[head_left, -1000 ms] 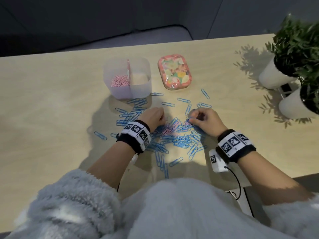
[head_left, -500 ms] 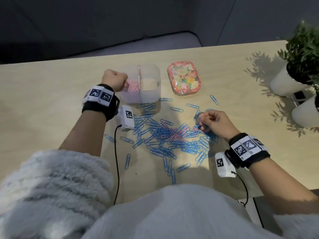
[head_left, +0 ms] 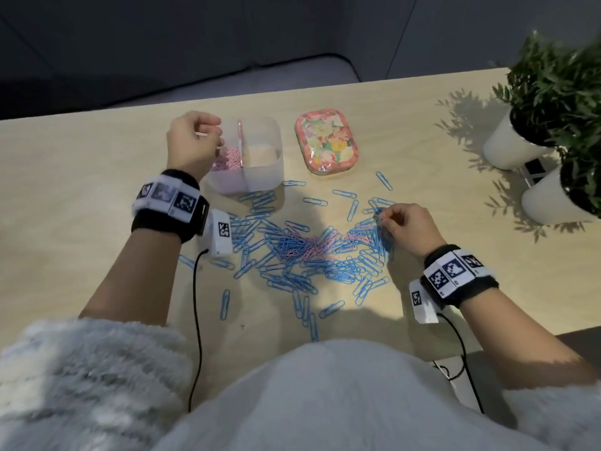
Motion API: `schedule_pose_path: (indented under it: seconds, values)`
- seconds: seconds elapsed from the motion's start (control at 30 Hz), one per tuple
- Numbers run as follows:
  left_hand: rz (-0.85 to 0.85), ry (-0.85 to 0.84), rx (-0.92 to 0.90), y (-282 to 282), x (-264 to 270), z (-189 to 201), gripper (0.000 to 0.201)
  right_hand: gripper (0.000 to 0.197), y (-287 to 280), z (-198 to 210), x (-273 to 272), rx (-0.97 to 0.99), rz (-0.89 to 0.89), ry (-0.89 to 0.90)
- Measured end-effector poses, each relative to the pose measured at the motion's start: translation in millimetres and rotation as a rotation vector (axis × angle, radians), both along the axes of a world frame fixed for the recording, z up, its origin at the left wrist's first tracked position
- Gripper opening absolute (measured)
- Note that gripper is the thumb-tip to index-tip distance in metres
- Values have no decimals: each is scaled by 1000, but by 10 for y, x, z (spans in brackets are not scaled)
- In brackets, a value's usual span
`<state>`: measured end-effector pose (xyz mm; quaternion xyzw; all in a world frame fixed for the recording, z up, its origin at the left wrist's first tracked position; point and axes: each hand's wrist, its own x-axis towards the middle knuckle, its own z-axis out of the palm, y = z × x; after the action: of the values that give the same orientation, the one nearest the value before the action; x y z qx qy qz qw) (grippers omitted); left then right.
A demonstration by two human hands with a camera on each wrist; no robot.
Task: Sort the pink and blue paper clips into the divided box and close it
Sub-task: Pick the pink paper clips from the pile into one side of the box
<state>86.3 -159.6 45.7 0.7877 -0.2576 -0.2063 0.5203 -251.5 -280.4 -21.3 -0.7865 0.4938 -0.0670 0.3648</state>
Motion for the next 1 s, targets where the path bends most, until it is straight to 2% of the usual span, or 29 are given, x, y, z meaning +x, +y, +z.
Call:
schedule_pose_path:
  seconds: [0.07, 0.13, 0.27, 0.37, 0.5, 0.53, 0.6, 0.67, 0.77, 0.83, 0.93, 1.0]
  values:
    - [-175, -57, -6, 109, -264, 8, 27, 15, 50, 25, -8, -148, 53, 121]
    - [-371, -108, 124, 178, -527, -111, 18, 18, 108, 66, 45, -250, 125, 138]
    - [-650, -178, 332, 185, -1054, -455, 13, 10, 233, 71, 166, -150, 304, 157]
    - [-748, -223, 399, 107, -1388, -584, 16, 18, 294, 10, 171, -162, 364, 204]
    - [-820, -405, 516, 30, -1611, -702, 25, 4, 284, -35, 124, -194, 343, 133]
    - [-823, -436, 536, 17, -1625, -725, 23, 2, 265, -60, 102, -150, 301, 92]
    - [-819, -448, 548, 3, -1619, -748, 19, 11, 219, -83, 49, 37, 148, -45]
    - [-810, -416, 526, 4, -1586, -769, 16, 22, 183, -67, 0, 205, 5, -185]
    - [-738, -283, 432, 24, -1520, -766, 13, 21, 140, 15, -66, 319, -99, -307]
    - [-678, -179, 360, 30, -1458, -763, 10, 21, 87, 46, -111, 325, -145, -345]
    - [-611, 85, 283, 30, -1391, -744, 14, 24, 21, 56, -131, 261, -248, -389]
    - [-571, 228, 266, 13, -1384, -722, 18, 27, -5, 31, -99, 300, -349, -459]
